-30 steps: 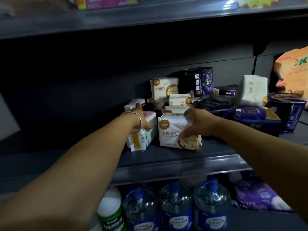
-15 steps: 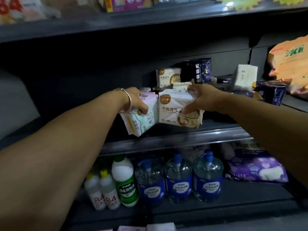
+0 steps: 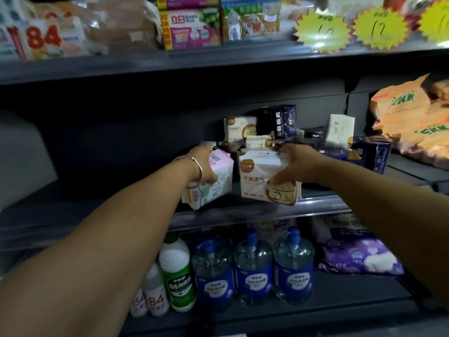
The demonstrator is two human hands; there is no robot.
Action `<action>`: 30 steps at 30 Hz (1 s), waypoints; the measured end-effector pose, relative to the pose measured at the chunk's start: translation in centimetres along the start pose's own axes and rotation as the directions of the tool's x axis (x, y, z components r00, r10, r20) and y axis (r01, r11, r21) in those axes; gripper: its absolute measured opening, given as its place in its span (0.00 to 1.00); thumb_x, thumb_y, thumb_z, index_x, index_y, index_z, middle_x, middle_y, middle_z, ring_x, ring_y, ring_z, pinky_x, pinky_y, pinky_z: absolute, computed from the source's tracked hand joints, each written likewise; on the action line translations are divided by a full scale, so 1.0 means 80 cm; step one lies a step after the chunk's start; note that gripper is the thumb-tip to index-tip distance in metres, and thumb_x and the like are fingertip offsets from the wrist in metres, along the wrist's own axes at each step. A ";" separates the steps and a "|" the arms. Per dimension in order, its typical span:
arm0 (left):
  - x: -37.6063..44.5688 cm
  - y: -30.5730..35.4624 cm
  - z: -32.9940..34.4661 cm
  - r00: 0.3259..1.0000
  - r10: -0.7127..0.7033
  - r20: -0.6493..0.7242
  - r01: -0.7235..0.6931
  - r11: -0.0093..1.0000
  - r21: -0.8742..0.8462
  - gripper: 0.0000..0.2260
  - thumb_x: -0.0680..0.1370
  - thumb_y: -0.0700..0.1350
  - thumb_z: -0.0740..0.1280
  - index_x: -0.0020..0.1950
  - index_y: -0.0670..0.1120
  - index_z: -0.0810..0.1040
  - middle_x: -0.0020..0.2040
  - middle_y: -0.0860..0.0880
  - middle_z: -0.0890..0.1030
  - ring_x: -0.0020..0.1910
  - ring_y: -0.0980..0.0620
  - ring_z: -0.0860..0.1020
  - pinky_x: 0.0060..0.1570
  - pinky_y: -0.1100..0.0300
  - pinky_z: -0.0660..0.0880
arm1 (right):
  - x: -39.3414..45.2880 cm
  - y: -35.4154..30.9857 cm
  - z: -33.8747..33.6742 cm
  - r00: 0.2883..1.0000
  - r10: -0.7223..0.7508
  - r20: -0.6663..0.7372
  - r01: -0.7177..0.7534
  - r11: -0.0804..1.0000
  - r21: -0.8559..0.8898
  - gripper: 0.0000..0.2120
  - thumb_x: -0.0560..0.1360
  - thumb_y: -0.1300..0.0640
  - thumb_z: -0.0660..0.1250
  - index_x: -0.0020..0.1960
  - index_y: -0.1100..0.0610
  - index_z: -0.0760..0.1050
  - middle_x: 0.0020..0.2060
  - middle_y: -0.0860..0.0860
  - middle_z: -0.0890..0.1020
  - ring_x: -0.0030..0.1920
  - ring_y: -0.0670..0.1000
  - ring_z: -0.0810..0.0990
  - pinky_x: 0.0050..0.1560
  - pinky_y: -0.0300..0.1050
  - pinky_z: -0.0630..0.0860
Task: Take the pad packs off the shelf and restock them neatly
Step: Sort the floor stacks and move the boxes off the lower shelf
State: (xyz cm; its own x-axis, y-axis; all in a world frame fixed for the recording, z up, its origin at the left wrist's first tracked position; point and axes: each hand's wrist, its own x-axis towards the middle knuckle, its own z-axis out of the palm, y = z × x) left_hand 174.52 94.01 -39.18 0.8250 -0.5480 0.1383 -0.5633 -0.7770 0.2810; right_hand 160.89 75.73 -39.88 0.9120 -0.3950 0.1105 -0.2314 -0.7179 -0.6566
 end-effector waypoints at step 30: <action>0.208 0.100 0.097 0.995 0.052 0.081 -0.087 0.848 0.523 0.37 0.70 0.55 0.72 0.72 0.45 0.59 0.70 0.42 0.60 0.68 0.41 0.60 0.68 0.44 0.61 | 0.114 0.098 -0.029 0.997 -0.004 0.080 0.017 0.988 -0.154 0.34 0.67 0.57 0.76 0.69 0.55 0.65 0.62 0.54 0.72 0.53 0.51 0.72 0.49 0.42 0.72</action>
State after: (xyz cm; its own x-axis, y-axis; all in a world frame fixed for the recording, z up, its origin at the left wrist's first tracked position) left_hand 183.38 76.28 -41.99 0.7883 -0.6107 0.0749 -0.5734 -0.7733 -0.2704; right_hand 166.60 65.17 -42.31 0.9371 -0.3449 0.0535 -0.2657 -0.8042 -0.5316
